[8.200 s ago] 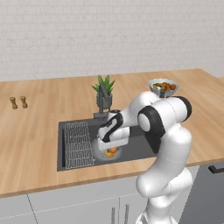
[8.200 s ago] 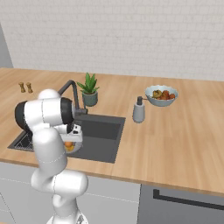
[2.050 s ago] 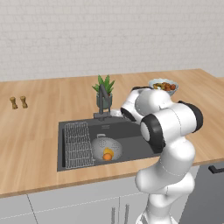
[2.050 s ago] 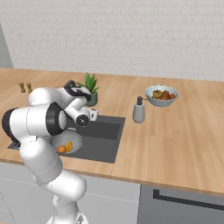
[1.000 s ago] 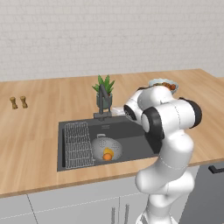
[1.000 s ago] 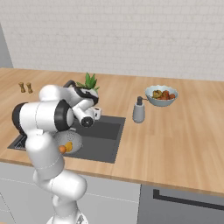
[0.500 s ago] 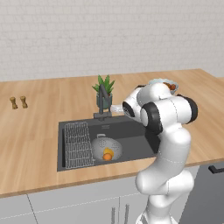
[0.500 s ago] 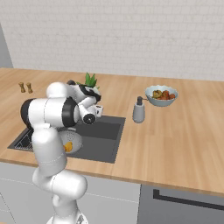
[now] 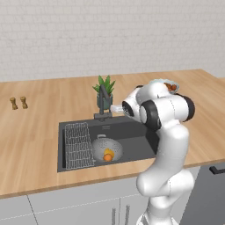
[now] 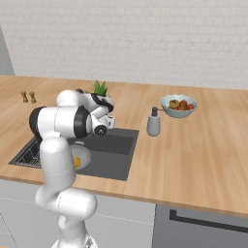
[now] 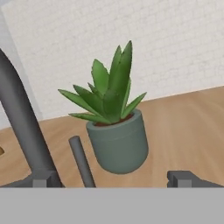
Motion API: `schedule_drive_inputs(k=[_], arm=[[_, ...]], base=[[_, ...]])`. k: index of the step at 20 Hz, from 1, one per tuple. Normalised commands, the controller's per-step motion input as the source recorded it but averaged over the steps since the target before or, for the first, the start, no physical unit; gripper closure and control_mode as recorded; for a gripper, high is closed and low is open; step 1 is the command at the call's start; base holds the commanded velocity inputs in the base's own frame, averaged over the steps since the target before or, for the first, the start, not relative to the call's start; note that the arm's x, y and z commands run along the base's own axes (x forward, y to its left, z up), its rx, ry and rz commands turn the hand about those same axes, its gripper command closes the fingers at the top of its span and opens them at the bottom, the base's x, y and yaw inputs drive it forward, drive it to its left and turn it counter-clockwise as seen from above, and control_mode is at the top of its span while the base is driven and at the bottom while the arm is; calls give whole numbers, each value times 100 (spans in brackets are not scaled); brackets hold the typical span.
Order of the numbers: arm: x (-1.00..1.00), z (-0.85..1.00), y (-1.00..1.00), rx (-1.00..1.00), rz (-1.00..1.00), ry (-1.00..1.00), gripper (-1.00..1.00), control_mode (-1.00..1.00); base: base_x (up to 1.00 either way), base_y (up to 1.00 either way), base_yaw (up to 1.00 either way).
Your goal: Put the colander in the sink, put the mango, tangerine in the colander, and turn on the sink faucet and pour water over the colander.
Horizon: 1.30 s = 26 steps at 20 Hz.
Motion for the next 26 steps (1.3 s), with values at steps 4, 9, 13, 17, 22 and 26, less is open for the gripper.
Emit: schedule_drive_inputs(k=[4, 9, 13, 17, 22, 26], arm=[[23, -15, 0, 0, 0, 0, -100, -100], [25, -9, 3, 0, 0, 0, -100, -100], [12, 0, 10, 0, 0, 0, -100, -100], [1, 0, 7, 0, 0, 0, -100, -100], [7, 0, 0, 0, 0, 0, -100, -100], [10, 0, 3, 0, 0, 0, -100, -100]], base=[[0, 0, 0], [0, 0, 0], [0, 0, 0], [0, 0, 0], [0, 0, 0], [0, 0, 0]])
